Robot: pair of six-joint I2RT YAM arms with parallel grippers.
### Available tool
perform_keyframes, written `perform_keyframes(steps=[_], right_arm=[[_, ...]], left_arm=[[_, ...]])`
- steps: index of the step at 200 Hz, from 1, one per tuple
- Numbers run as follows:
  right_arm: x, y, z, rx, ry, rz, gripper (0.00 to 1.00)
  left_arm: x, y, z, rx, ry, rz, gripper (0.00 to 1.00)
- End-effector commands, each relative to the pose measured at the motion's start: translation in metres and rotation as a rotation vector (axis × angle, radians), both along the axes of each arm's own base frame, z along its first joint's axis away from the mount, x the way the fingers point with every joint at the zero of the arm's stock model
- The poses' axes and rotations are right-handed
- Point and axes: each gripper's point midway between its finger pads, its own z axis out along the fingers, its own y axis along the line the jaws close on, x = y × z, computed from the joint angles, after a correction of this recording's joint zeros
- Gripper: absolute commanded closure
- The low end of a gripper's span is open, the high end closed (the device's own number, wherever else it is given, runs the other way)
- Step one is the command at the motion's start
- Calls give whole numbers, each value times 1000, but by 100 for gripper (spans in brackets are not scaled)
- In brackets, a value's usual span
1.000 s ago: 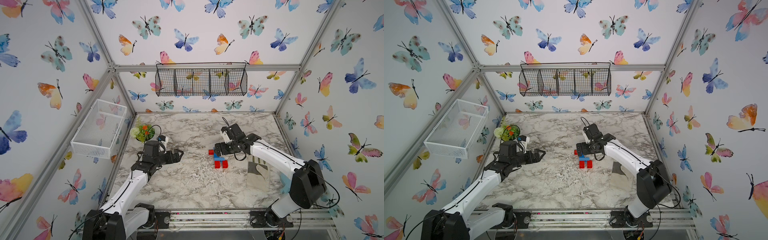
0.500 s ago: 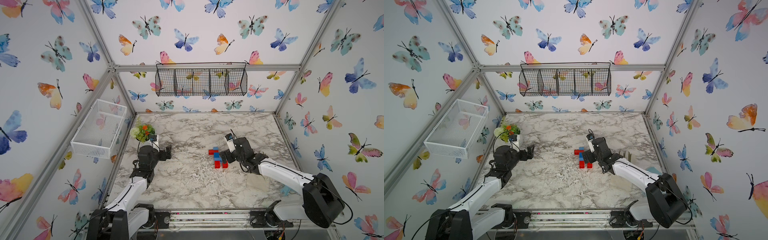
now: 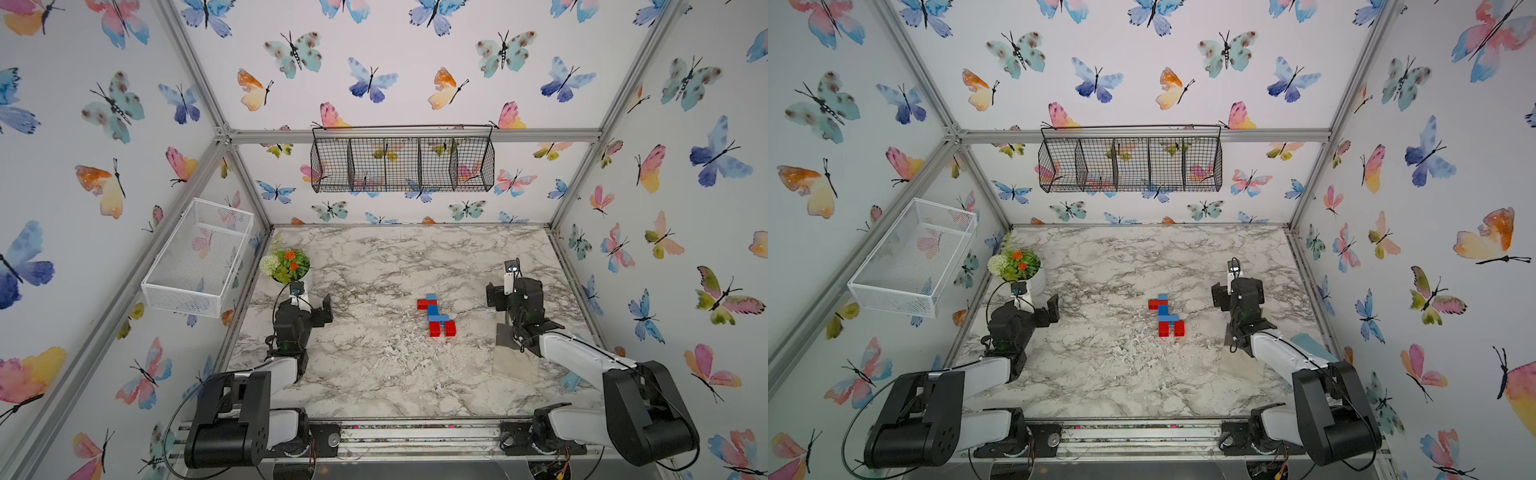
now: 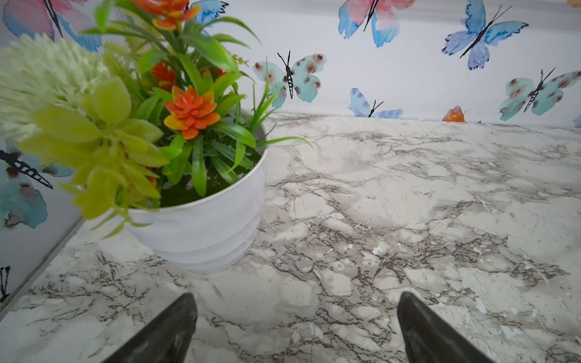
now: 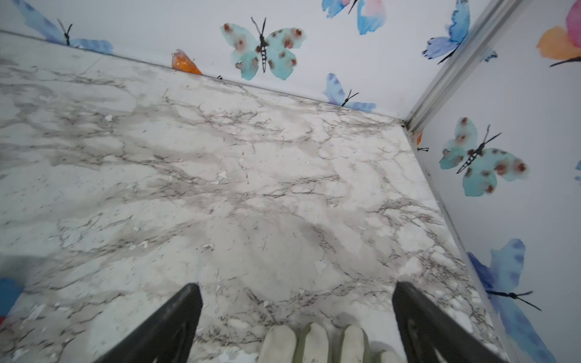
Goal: Assemble a giraffe with lego
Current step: Reset both arms
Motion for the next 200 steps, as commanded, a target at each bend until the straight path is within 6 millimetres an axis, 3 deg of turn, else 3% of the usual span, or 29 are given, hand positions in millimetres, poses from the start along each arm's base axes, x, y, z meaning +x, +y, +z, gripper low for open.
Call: perform_keyframes(steps=[1,38,70,137,173,200], right_arm=[[6,-3,6,-8,-102,-9,2],[-10,-4,2,33,-206,19,2],[-8,-1,-7,55,-206,37,2],[-42,-32,-13,114,-362,-93,3],[-26,-28,-27,119,-275,-64,3],[-1,-36,-41,209,-175,-1,3]], left_arm=[[5,7,22,7,-97,31,2],[6,7,15,3,-88,29,2],[4,2,14,10,-110,1,2],[-12,-5,13,23,-195,-44,2],[-7,5,11,5,-177,17,2],[-5,23,9,-11,-166,128,2]])
